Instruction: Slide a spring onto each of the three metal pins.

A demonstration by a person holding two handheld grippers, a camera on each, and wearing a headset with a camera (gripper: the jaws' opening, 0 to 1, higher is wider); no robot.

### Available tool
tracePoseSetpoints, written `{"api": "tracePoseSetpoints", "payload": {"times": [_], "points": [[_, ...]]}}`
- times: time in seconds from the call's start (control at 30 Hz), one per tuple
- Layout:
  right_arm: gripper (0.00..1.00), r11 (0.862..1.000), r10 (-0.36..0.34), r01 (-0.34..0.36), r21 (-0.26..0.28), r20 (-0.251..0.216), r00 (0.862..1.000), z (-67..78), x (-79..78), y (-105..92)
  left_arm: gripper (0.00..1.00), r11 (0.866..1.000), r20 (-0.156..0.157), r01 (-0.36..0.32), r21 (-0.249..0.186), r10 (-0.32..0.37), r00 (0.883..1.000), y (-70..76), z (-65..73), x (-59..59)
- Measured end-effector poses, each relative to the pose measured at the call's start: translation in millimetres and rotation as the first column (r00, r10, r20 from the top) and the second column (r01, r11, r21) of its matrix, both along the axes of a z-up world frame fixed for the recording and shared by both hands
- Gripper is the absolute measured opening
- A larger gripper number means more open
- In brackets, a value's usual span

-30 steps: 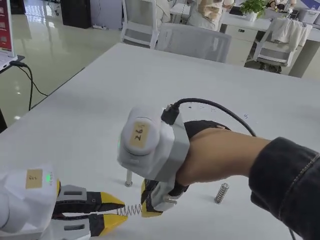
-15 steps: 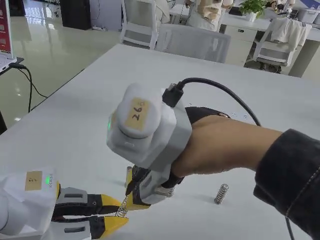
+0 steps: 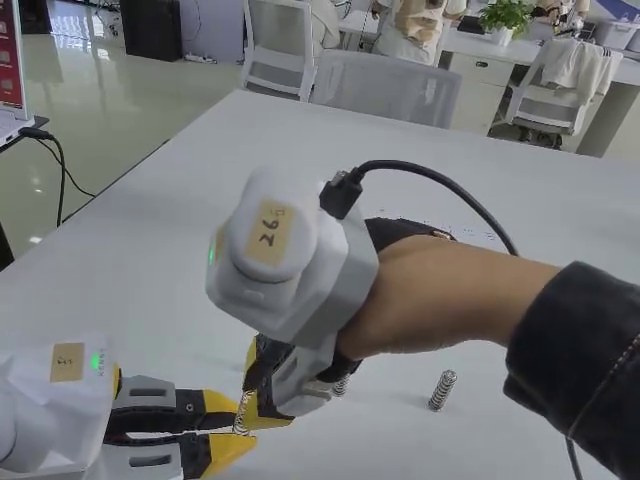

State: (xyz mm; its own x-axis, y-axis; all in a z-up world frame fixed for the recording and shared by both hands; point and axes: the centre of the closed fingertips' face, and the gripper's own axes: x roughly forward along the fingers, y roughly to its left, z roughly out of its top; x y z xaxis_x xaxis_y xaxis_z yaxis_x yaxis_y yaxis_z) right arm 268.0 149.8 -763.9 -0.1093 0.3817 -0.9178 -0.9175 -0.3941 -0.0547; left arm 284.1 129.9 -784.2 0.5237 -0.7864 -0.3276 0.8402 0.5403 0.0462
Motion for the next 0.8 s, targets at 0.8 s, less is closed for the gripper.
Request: {"api": "tracePoseSetpoints", "payload": {"times": [0.8], "points": [[0.08,0.999,-0.037,0.037,-0.017,-0.009,0.999,-9.8,5.9,1.6,0.03,1.0,0.014,-0.018,-0.024,0.018,1.0,-2.2,8.4,4.2]]}}
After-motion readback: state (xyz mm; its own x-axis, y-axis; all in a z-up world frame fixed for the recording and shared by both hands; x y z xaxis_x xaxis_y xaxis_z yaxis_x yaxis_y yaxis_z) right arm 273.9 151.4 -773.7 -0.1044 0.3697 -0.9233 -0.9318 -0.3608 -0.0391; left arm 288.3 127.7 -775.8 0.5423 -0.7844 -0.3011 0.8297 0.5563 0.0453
